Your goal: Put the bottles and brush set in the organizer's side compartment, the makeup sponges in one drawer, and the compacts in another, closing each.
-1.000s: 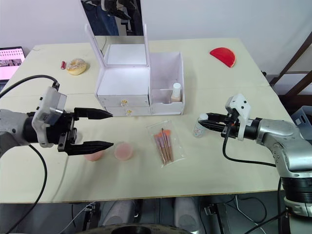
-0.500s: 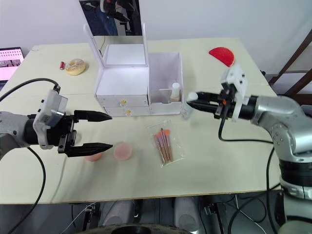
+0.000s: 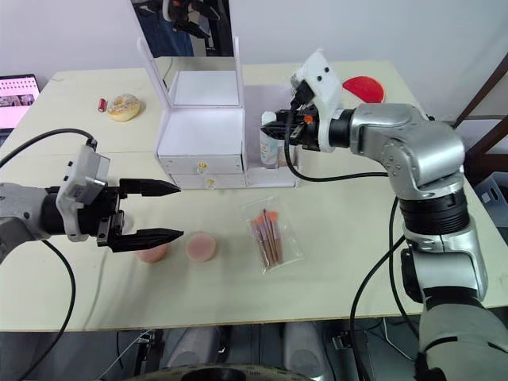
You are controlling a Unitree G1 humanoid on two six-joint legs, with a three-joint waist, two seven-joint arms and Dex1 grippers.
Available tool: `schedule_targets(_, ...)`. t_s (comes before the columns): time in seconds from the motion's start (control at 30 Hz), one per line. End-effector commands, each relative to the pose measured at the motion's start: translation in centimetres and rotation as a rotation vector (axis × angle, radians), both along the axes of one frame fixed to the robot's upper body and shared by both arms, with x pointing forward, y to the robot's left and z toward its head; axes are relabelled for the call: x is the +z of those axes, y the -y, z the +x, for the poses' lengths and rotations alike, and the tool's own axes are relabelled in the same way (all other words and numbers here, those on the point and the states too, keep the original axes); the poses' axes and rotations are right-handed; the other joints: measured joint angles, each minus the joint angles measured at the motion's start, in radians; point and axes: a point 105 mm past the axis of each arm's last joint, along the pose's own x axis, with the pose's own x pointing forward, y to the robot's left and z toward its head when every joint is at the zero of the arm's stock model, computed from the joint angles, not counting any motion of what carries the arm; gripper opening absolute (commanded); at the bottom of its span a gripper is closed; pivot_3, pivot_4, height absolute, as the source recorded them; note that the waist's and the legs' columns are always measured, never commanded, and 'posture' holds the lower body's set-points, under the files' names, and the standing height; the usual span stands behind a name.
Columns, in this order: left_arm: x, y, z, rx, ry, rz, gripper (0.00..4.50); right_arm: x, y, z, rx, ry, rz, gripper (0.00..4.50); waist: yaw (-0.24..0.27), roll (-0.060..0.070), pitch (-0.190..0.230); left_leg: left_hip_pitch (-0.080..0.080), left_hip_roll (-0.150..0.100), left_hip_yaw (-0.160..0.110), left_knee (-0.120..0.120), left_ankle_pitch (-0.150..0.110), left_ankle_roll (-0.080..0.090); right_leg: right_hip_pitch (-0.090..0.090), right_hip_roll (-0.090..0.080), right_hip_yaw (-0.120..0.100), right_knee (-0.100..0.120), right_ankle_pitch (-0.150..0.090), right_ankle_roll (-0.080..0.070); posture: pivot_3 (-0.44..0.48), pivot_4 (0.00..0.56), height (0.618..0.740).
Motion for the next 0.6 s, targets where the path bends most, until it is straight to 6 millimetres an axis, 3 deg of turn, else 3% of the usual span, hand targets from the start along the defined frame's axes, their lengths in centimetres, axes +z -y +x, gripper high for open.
schedule_targets(0.03,1.4,0.3,-0.2,-0.003,0.060,-0.012,4.50,1.3,-0.5,0.6,-0.016,0.074,-0.005,0.66,-0.001,0.000,0.000,0.000,0.000,0.000,0.000,0.000,0.000,0.000,0.000,0.000,0.000,0.000,0.000,0.000,0.150,0.739)
schedule_targets(0.6,2.1,0.3,0.4,0.038,0.078,-0.042,4.50,-1.3,-2.2,2.4,-0.088,0.116,-0.065,0.66,-0.004,0.000,0.000,0.001,0.000,0.000,0.000,0.000,0.000,0.000,0.001,0.001,0.001,0.000,0.000,0.000,0.150,0.739)
